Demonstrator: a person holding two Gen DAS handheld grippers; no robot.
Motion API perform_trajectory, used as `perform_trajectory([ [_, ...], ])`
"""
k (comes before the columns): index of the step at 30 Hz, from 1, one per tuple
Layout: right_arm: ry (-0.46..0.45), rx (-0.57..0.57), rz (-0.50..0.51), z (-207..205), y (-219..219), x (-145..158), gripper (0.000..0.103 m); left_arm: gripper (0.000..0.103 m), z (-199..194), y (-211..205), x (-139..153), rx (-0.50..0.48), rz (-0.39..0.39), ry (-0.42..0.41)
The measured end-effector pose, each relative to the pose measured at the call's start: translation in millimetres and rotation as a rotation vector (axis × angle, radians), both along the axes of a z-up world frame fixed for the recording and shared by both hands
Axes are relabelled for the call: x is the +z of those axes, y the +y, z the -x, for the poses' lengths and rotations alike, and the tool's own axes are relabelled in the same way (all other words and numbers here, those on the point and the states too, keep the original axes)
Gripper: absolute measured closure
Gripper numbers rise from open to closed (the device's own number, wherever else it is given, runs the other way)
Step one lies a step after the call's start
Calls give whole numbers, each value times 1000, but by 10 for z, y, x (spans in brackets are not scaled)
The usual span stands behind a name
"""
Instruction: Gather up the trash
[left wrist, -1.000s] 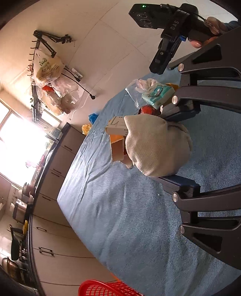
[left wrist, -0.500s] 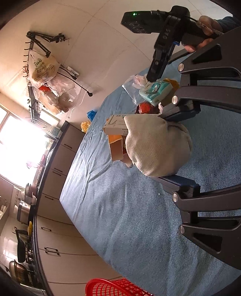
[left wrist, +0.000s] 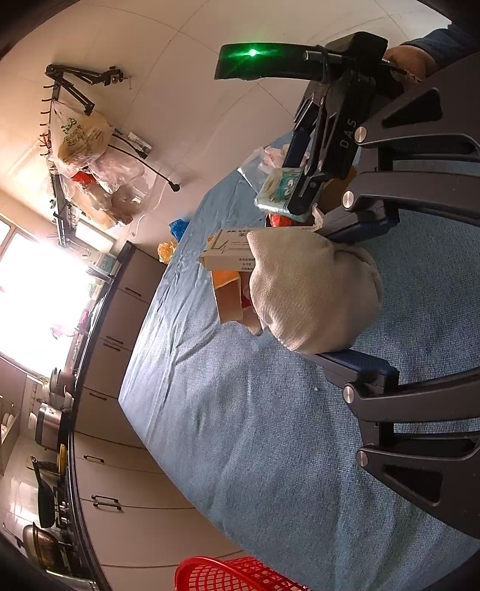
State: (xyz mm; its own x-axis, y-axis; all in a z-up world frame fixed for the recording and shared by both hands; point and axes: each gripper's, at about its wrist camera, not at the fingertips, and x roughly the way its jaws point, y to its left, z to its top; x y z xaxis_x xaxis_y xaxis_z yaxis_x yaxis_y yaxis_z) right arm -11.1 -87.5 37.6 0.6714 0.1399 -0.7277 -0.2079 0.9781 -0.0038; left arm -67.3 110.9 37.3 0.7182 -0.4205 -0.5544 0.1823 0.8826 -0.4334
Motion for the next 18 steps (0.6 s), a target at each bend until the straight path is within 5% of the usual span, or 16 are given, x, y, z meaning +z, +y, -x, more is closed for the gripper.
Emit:
perform_trajectory([
  [7, -12, 21, -38, 5, -27, 45, 72, 54, -1, -31, -9, -4, -10, 2],
  [11, -5, 38, -104, 14, -85, 56, 85, 54, 4, -50, -6, -3, -22, -1],
  [18, -3, 17, -183, 67, -153, 93, 90, 54, 23, -46, -2, -7, -20, -14],
])
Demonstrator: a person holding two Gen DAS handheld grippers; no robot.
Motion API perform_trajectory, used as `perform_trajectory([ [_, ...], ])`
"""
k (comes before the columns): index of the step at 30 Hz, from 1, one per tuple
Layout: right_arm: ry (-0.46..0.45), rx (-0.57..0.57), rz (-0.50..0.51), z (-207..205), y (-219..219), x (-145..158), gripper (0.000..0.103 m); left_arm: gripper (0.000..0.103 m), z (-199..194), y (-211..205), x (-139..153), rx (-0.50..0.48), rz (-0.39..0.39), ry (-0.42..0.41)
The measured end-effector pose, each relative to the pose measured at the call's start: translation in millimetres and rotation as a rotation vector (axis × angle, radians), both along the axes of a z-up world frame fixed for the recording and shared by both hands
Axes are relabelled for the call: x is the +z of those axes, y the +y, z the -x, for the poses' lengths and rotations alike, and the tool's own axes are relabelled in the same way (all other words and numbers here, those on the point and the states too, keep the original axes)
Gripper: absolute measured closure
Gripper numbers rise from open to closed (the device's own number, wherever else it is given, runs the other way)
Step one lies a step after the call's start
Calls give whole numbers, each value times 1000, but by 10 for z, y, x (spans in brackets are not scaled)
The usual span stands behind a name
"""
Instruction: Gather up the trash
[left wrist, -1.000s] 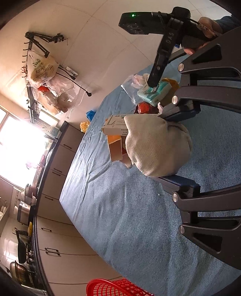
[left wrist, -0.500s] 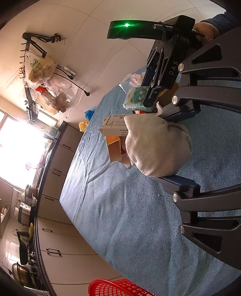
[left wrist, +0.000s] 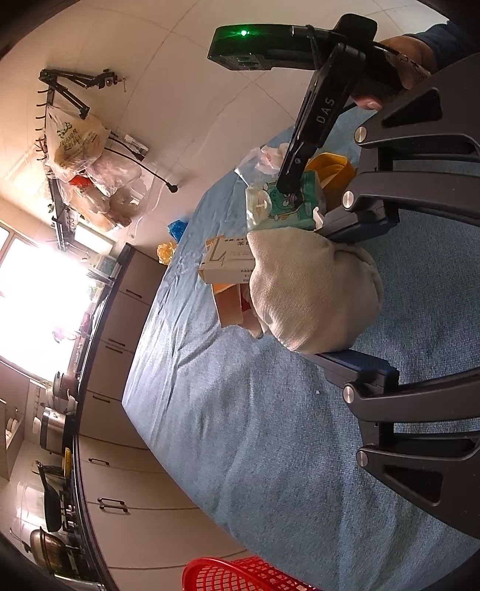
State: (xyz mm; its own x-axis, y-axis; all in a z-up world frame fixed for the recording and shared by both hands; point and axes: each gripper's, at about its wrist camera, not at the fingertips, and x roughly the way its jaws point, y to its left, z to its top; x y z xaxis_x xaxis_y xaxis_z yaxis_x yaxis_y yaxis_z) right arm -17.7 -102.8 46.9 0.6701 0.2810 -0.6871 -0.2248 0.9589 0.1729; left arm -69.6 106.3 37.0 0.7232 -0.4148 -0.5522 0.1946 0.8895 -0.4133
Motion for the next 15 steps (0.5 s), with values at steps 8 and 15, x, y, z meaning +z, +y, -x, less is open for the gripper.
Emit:
perform_trajectory([
  [8, -48, -43, -39, 162, -132, 195, 91, 54, 31, 29, 7, -12, 10, -16],
  [15, -62, -60, -51, 230, -188, 276, 91, 54, 36, 36, 10, -15, 11, -20],
])
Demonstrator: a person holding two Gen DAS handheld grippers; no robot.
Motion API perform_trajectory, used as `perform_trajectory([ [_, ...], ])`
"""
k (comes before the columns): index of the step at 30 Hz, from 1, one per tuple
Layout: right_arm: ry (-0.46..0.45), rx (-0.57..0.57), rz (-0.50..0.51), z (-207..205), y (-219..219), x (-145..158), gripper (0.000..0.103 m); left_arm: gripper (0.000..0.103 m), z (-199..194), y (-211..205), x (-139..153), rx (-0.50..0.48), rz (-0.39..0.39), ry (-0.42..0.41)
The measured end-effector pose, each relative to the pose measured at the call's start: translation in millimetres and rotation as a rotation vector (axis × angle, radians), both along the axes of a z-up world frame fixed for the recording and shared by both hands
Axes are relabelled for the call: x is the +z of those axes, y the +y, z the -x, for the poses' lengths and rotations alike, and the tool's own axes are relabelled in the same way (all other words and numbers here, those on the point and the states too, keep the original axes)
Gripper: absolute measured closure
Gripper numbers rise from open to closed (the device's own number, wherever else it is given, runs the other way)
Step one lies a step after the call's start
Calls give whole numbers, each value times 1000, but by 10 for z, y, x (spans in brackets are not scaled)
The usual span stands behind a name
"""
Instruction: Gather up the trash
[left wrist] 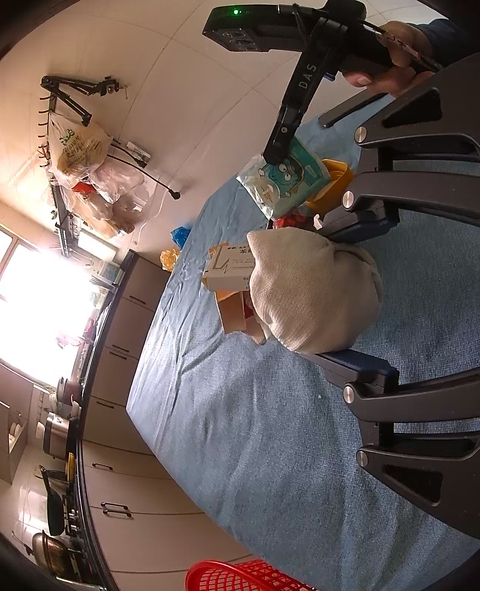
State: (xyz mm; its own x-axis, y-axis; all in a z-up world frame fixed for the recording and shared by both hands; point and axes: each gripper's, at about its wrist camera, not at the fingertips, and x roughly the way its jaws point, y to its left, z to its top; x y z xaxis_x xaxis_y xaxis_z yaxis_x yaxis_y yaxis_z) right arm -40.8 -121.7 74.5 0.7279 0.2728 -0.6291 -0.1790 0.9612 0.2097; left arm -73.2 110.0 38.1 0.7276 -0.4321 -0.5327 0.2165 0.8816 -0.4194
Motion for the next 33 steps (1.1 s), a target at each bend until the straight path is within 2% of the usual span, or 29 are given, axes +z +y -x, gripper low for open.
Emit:
perform_trajectory([
  [20, -21, 12, -60, 160, -120, 105, 91, 54, -12, -11, -1, 21, -33, 12],
  [27, -28, 38, -83, 217, -154, 53, 91, 54, 45, -14, 36, 54, -57, -22],
  [33, -46, 69, -116, 258, -163, 94, 91, 54, 37, -31, 37, 68, -85, 5],
])
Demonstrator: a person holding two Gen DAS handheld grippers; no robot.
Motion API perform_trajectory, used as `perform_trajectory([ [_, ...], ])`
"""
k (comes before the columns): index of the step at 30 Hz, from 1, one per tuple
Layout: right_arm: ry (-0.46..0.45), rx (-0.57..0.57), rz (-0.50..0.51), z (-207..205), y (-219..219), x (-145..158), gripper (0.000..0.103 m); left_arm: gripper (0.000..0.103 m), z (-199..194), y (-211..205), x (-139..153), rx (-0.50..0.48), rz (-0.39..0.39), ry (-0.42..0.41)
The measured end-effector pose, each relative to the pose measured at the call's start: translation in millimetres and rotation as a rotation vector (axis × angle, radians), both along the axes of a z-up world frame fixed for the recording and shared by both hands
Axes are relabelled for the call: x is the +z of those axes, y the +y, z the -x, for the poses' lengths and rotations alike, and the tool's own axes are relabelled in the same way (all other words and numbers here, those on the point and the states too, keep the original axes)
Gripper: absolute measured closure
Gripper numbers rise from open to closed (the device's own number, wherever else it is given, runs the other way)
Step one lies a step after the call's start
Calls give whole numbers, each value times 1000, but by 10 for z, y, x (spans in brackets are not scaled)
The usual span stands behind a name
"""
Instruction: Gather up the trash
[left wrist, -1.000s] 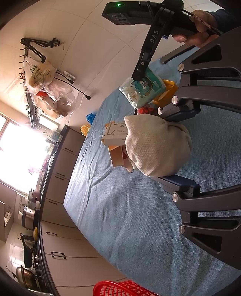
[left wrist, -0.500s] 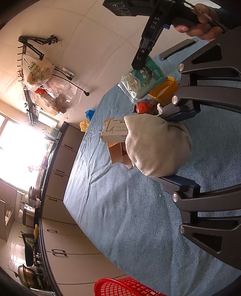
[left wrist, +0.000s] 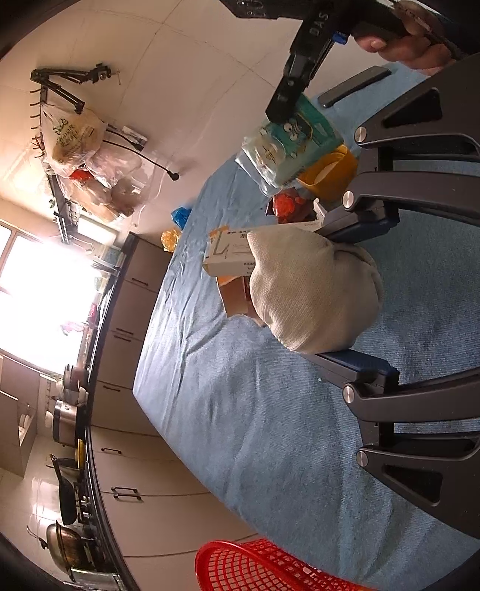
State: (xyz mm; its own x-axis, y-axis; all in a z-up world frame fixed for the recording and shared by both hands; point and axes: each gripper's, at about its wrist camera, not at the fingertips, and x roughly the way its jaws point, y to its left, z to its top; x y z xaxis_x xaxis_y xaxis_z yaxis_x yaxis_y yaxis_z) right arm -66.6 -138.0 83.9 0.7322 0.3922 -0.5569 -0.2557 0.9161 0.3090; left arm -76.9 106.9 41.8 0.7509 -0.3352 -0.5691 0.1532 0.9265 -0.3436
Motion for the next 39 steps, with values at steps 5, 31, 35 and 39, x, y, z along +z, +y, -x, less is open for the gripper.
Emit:
perform_trajectory([
  [5, -14, 18, -11, 38, 1, 19, 91, 54, 13, 5, 14, 15, -23, 17],
  [31, -9, 94, 27, 49, 208, 141, 85, 54, 141, 185, 170, 70, -50, -3],
  [35, 24, 14, 46, 148, -47, 37, 45, 54, 162, 238, 147, 72, -38, -2],
  [39, 47, -57, 53, 274, -283, -46, 41, 54, 157, 223, 127, 64, -27, 2],
])
